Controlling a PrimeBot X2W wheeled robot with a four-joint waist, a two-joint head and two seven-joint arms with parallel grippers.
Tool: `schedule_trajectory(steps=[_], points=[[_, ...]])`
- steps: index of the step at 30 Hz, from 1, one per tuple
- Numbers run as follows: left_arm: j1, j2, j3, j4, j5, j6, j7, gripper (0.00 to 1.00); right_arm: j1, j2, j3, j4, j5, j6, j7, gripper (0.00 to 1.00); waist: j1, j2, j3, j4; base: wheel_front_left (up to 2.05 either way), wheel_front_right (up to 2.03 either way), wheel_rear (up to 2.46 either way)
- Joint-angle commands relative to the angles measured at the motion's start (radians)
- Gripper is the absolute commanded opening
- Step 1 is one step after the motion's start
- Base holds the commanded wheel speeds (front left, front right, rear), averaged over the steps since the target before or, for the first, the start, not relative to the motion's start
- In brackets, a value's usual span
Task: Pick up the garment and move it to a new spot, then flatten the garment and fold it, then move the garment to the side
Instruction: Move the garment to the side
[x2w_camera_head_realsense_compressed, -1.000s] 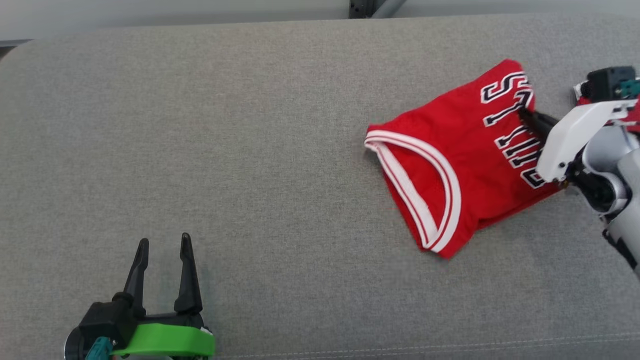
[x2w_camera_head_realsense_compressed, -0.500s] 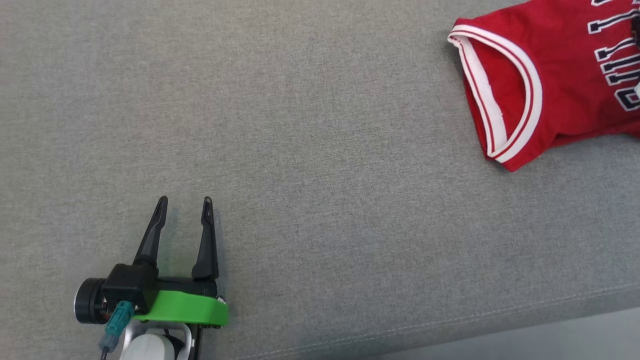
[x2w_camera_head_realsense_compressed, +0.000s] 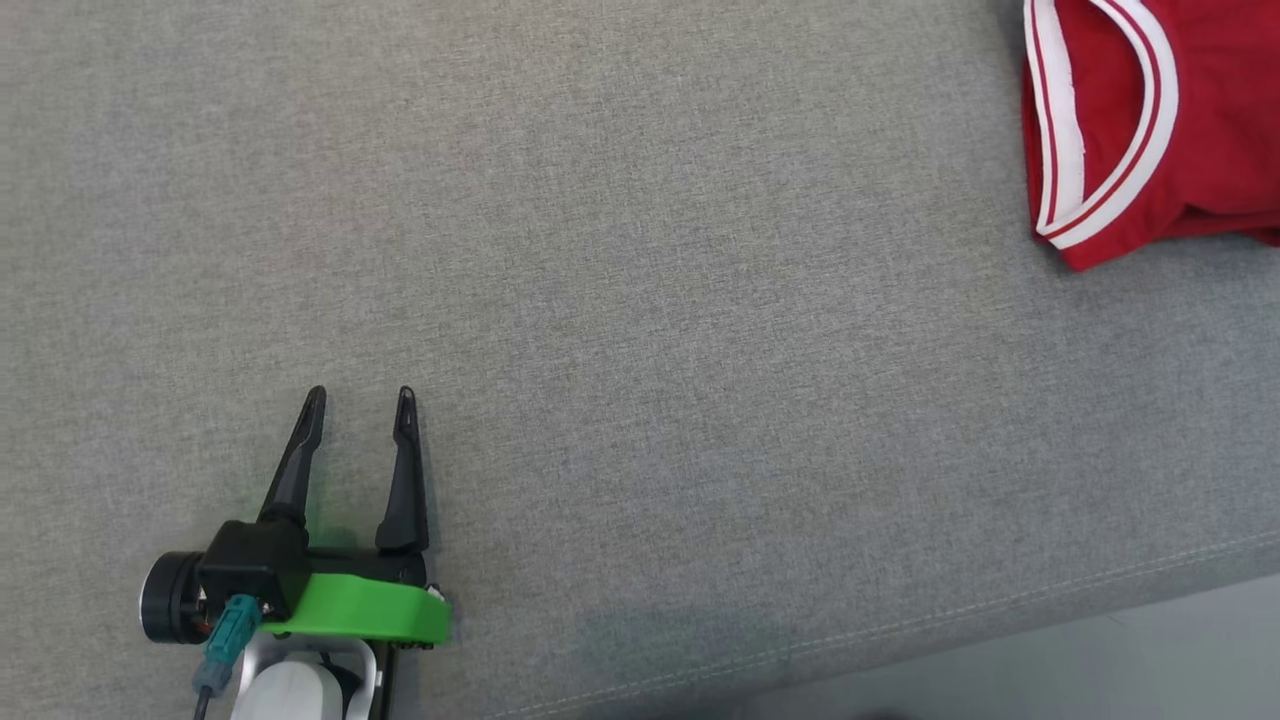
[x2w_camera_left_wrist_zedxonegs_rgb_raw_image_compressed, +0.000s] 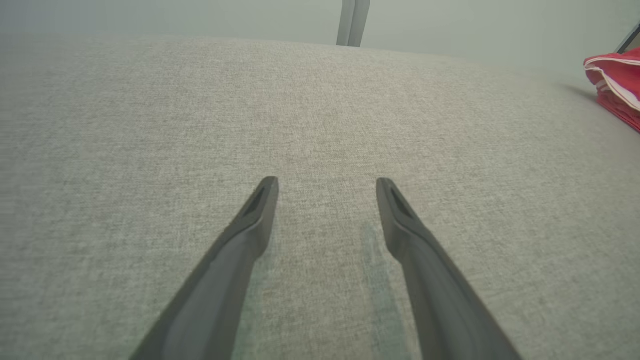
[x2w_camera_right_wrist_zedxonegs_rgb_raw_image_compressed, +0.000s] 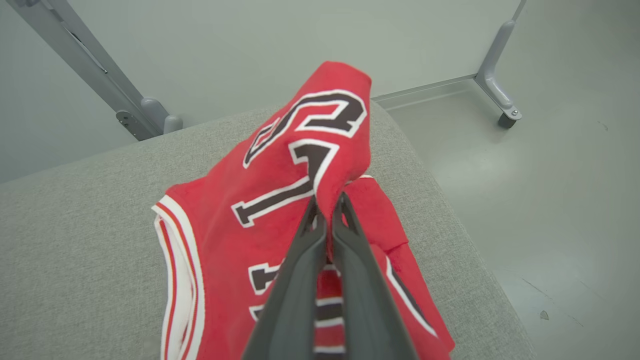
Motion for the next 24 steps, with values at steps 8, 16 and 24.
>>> schedule_trajectory(steps=[8,16,24], points=[[0.007,0.004,0.004,0.001,-0.006,0.002,-0.003,1.00,-0.025,0.023,-0.009,0.097,-0.072,-0.001,-0.056,1.00,-0.0001,-0.0001,-0.013,0.022,0.00,0.00,0.00],[0.038,0.004,0.018,-0.014,-0.032,0.015,-0.003,1.00,0.040,0.003,-0.014,0.073,-0.140,-0.001,-0.232,1.00,-0.0001,-0.0001,-0.064,0.039,0.00,0.00,0.00],[0.089,0.004,0.053,0.002,-0.088,0.039,-0.003,1.00,0.236,0.029,0.031,-0.069,-0.206,-0.001,-0.420,1.00,-0.0001,-0.0001,-0.195,0.057,0.00,0.00,0.00]])
